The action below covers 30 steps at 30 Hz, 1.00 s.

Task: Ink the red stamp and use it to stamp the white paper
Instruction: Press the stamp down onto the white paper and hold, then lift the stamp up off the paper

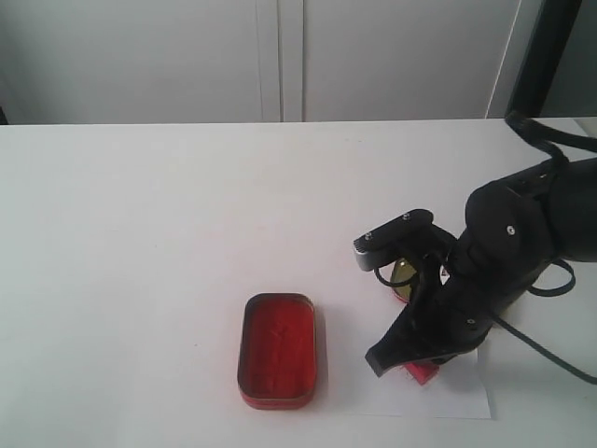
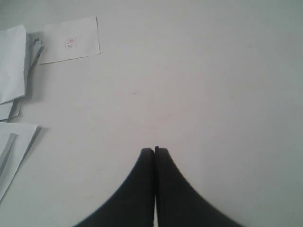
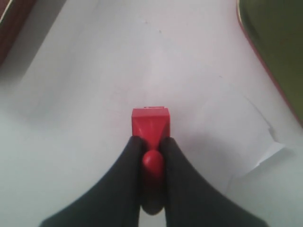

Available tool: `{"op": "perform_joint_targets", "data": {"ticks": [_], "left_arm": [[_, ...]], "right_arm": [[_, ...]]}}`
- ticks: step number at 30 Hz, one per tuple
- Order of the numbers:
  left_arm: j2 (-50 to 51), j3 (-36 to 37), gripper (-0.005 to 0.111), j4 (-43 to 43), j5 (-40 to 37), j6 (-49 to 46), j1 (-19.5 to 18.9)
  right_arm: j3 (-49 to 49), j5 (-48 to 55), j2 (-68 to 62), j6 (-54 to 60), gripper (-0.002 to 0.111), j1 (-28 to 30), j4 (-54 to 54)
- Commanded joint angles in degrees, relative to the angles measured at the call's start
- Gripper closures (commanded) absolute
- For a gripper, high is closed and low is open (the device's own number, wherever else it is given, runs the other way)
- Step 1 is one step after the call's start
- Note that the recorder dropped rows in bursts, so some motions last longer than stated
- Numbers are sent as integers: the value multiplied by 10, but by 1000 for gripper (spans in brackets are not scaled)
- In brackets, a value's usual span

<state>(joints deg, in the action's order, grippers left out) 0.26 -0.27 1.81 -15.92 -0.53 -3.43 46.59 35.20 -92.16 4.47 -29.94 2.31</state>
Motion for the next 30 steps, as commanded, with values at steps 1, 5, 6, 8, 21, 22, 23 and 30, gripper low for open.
{"op": "perform_joint_targets", "data": {"ticks": [1,5,6,8,21,22,23,30], "left_arm": [[-3,3,107,3,1,5,2],[-3,3,107,3,1,5,2],[-3,3,107,3,1,5,2],[-3,3,107,3,1,5,2],[-3,3,107,3,1,5,2],[-3,3,107,3,1,5,2],[-3,3,107,3,1,5,2],[-3,3,107,3,1,5,2]], "right_arm": [[-4,1,7,-3,108,0,-7],[3,1,7,-3,108,0,-7],[8,4,7,-3,108,0,-7],[27,10,7,-6,108,0,-7],[143,48,7,-6,108,6,-7],[149,51,7,-6,108,8,-7],[154,55,7,-6,108,9,-7],[162,43,6,-6,108,9,-7]]}}
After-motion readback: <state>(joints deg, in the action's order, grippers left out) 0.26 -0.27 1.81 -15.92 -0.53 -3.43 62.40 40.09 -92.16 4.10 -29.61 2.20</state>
